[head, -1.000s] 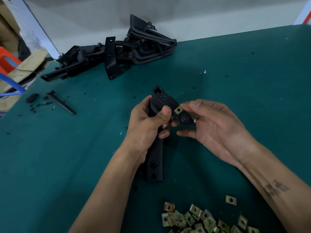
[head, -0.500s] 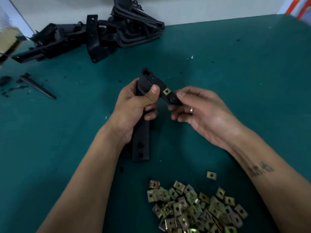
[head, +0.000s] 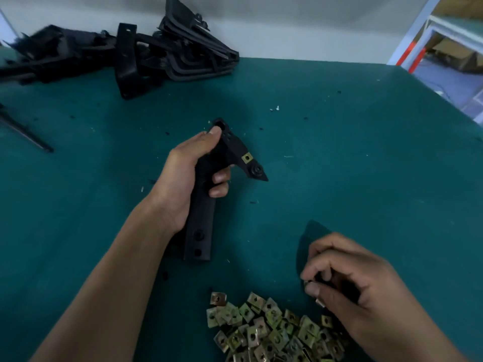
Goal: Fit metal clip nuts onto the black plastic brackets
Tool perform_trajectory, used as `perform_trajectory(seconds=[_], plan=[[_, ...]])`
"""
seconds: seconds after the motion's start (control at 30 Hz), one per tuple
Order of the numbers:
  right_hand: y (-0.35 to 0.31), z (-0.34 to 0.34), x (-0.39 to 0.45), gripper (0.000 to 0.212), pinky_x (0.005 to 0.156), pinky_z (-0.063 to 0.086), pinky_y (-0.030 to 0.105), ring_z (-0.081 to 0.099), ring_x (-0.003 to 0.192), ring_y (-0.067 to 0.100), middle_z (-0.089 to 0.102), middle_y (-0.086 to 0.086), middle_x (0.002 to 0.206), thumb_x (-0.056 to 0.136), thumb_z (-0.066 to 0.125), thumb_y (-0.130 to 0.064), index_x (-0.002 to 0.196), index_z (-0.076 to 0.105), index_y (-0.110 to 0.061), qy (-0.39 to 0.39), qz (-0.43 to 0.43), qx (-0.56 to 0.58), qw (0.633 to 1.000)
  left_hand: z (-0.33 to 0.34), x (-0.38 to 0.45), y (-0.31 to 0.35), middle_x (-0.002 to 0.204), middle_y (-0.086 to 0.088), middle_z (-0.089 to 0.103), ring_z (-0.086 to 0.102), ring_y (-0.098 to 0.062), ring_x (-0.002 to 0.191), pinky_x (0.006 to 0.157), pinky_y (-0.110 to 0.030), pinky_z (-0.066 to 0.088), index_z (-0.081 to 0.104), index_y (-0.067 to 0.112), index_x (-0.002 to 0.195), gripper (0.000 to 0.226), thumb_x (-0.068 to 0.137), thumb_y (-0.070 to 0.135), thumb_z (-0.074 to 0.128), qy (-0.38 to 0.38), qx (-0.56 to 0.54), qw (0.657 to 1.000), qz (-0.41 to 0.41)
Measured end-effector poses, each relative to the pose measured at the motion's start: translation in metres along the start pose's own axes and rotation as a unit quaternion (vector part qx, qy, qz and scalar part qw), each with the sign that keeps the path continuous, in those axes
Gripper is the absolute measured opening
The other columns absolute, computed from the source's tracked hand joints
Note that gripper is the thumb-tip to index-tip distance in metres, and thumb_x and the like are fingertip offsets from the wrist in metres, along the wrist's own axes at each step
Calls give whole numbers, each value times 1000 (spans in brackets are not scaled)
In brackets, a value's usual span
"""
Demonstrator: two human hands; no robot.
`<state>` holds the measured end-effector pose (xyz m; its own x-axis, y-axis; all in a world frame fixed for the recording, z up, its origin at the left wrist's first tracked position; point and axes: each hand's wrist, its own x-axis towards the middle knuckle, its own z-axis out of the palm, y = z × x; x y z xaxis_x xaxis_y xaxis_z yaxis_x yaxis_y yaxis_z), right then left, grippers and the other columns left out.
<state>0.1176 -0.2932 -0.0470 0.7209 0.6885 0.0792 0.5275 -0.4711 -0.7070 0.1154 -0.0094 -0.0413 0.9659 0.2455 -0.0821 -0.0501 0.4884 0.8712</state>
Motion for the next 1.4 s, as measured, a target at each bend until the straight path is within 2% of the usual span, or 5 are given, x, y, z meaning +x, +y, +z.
perform_trajectory(seconds=[0.23, 0.57, 0.7, 0.9, 1.4], plan=[[5, 3, 43, 7, 57, 48, 21, 61, 65, 12, 69, 3, 77, 84, 69, -30, 88, 71, -24, 58, 22, 184, 981, 0, 0, -1, 78, -3, 57, 36, -15, 55, 43, -25, 29, 50, 9, 98, 22, 105, 30, 47, 5, -4, 1000, 4], [-30, 30, 161, 13, 60, 59, 28, 70, 66, 21, 74, 16, 82, 74, 71, -4, 82, 80, -7, 78, 99, 613, 780, 2, 3, -7, 77, -8, 57, 46, -17, 54, 40, -22, 34, 51, 3, 102, 24, 88, 19, 63, -48, 64, 996, 36], [-27, 36, 168, 19, 55, 61, 34, 73, 61, 29, 76, 20, 91, 79, 63, -6, 85, 81, -7, -7, 86, 610, 787, 0, 5, -9, 79, -11, 57, 45, -15, 52, 39, -20, 33, 49, 5, 101, 23, 89, 17, 64, -50, 68, 996, 34], [-15, 31, 176, 17, 67, 59, 20, 68, 65, 12, 73, 9, 82, 75, 72, -5, 90, 79, -8, 16, 95, 649, 755, -5, 8, -13, 95, -16, 54, 43, -13, 54, 40, -20, 34, 50, 6, 107, 21, 92, 17, 61, -39, 76, 996, 34], [-24, 32, 168, 15, 74, 61, 35, 70, 76, 23, 74, 13, 88, 88, 66, -2, 100, 74, -5, 28, 97, 607, 789, -2, 6, -10, 82, -3, 52, 41, -10, 55, 42, -19, 33, 49, 6, 107, 23, 94, 21, 60, -45, 99, 993, 41]])
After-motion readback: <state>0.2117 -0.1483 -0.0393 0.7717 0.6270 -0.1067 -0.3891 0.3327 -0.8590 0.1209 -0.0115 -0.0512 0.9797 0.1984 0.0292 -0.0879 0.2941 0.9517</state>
